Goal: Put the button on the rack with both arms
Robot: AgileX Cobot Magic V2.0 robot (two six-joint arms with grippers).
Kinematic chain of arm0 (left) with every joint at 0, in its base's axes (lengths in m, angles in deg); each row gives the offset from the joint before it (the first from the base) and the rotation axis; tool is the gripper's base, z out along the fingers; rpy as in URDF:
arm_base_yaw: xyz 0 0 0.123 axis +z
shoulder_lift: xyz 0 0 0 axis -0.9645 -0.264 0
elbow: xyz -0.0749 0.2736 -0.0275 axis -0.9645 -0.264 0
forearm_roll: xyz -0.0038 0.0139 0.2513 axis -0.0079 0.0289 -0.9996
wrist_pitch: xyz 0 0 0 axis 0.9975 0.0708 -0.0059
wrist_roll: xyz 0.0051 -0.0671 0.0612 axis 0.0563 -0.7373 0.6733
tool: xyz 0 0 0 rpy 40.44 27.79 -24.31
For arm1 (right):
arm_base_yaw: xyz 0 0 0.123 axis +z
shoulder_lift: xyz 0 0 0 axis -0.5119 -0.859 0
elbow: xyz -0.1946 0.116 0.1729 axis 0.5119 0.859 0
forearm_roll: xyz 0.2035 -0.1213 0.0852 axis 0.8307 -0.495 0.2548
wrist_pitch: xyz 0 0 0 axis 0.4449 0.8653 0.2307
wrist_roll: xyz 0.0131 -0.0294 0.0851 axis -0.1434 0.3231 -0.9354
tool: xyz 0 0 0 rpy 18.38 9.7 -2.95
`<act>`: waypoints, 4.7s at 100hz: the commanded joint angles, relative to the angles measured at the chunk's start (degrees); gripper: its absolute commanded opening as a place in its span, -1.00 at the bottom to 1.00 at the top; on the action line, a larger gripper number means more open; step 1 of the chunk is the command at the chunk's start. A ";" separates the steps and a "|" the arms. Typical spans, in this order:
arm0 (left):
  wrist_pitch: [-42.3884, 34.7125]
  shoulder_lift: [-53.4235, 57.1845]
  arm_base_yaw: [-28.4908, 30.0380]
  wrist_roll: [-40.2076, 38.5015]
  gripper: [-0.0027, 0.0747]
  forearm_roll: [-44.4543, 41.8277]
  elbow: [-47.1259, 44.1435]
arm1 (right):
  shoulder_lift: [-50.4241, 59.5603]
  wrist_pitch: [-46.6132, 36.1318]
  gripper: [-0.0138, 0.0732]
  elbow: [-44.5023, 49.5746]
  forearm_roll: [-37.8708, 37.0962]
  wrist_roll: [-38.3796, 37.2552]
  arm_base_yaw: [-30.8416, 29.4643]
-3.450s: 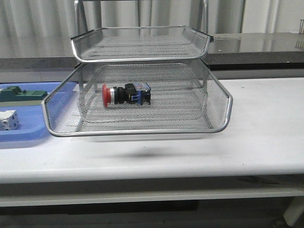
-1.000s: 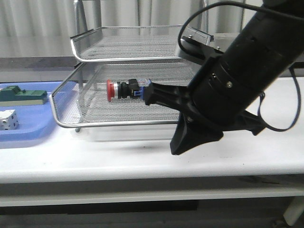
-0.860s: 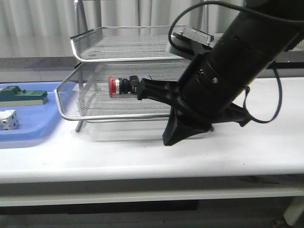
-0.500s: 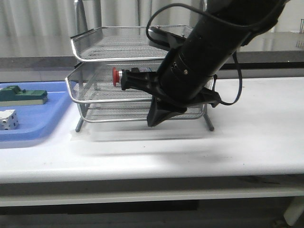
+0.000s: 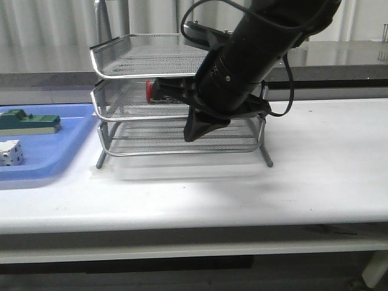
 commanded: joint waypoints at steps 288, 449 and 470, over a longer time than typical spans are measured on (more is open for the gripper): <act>-4.61 -0.54 0.07 -0.62 -0.99 0.67 1.47 | 90.87 2.64 -0.82 46.77 -18.17 0.63 -21.36; -4.61 -0.54 0.07 -0.62 -0.99 0.67 1.47 | 112.05 -15.04 -0.82 74.67 -21.42 -3.55 -28.67; -4.61 -0.54 0.07 -0.62 -0.99 0.67 1.47 | 112.05 -15.04 -0.82 74.67 -21.42 -3.55 -28.67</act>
